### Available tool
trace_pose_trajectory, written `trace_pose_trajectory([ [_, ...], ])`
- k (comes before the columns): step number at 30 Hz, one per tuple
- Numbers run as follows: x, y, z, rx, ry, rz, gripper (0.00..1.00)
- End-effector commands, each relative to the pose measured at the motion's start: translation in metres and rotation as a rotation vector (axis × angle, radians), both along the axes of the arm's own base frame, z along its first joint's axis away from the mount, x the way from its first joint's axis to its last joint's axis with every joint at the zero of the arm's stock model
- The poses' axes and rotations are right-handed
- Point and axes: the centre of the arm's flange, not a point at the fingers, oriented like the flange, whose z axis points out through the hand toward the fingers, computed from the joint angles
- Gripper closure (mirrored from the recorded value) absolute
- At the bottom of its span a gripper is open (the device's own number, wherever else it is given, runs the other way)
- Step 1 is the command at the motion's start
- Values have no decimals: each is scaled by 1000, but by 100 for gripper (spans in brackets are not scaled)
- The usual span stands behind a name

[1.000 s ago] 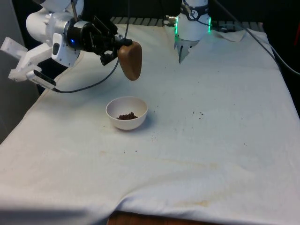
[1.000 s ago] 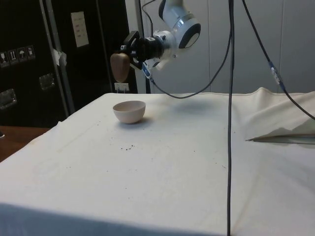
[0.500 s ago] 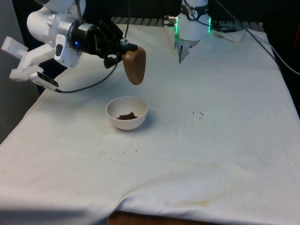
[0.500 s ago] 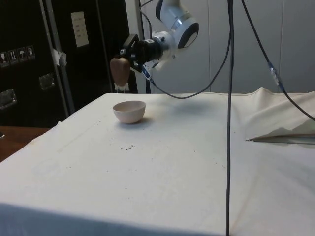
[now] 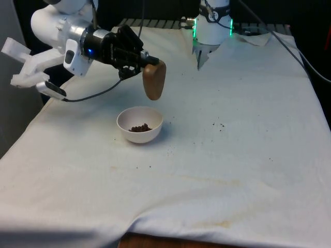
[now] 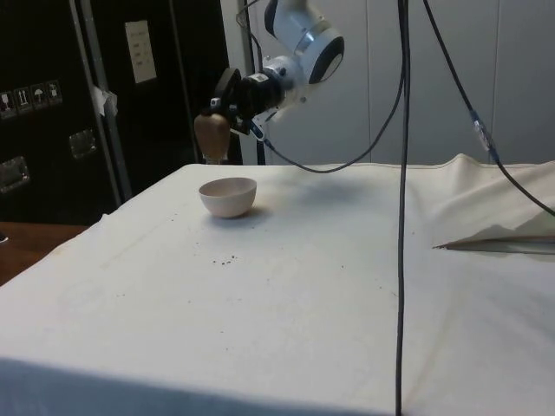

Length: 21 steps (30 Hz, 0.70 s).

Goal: Pour the coffee beans from the cup into the bowl.

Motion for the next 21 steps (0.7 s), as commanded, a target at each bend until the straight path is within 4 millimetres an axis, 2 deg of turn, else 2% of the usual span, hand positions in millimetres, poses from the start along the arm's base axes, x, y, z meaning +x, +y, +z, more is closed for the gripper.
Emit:
trace_pose_trajectory([
  [1, 0, 2, 1, -22, 9, -2, 100],
  [10, 2, 7, -3, -55, 13, 23, 100],
  [21, 8, 24, 1, -143, 22, 43, 100],
])
